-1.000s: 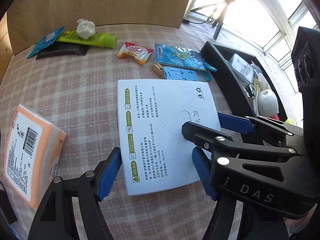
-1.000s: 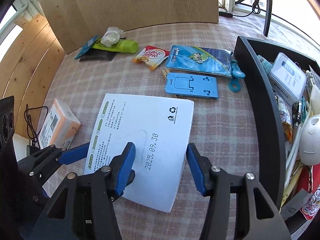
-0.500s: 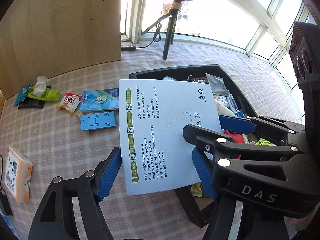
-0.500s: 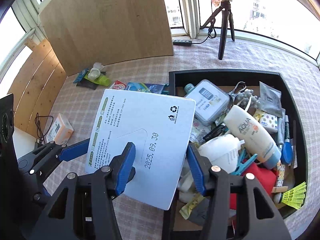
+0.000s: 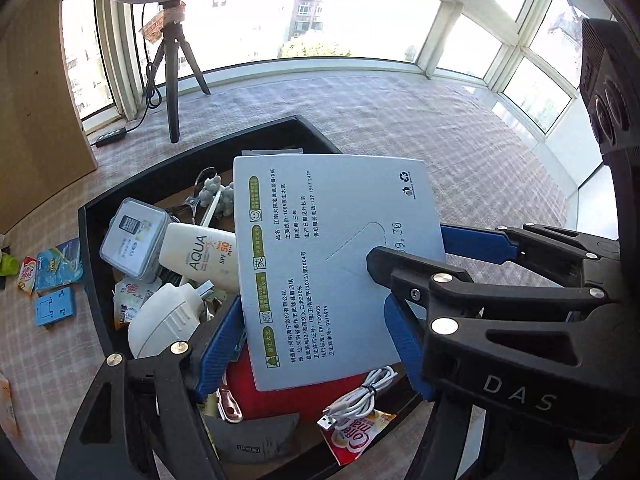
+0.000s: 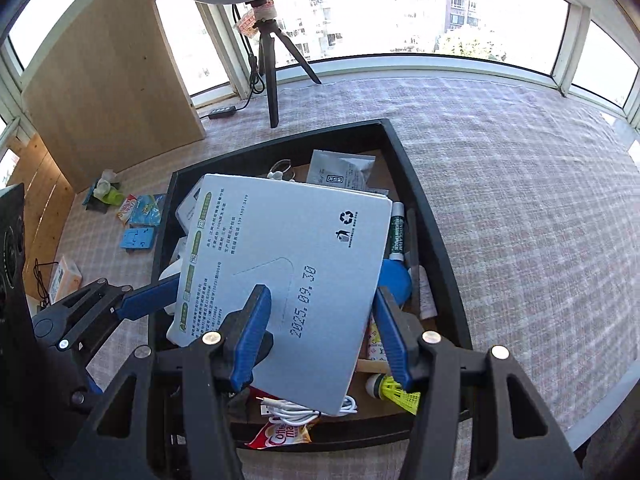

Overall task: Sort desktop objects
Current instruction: 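Carry the white box over the black bin with the right gripper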

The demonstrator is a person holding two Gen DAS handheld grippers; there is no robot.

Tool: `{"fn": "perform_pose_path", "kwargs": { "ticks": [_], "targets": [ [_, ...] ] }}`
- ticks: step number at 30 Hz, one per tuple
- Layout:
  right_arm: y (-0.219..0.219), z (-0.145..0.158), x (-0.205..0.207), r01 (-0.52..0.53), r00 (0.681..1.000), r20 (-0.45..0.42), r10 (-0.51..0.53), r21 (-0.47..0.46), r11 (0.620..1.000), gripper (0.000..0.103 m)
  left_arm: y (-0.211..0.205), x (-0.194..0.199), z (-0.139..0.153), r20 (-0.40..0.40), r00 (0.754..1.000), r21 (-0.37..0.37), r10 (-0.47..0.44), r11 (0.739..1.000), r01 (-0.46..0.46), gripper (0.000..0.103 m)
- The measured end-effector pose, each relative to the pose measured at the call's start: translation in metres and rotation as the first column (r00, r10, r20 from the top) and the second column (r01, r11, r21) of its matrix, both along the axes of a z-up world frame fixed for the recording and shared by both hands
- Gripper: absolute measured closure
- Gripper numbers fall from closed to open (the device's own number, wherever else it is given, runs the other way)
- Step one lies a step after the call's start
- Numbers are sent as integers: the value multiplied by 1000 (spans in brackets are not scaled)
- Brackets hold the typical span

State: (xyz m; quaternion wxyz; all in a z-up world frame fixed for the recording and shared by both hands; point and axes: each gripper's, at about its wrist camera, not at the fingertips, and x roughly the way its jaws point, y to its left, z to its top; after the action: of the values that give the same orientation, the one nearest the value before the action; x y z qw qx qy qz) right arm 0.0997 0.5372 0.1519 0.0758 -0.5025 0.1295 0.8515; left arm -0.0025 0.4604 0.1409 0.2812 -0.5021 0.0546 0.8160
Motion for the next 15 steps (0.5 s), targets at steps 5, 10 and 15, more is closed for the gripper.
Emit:
{"fn": "perform_pose_path", "kwargs": {
  "ticks": [5,10,15],
  "targets": [
    [32,-7,15,41,999,14,-41,-7,999,51,28,3,-7,6,1000,-19,-30,999,30,34],
    [48,-8,20,49,999,5,-49,-28,998,51,25,-3,-13,18,1000,-47,12,999,-12,31],
    [44,-1,19,44,999,-11,-44,2,999,50,3,-2,-10,9,999,-44,44,998,-44,31]
  ]
}}
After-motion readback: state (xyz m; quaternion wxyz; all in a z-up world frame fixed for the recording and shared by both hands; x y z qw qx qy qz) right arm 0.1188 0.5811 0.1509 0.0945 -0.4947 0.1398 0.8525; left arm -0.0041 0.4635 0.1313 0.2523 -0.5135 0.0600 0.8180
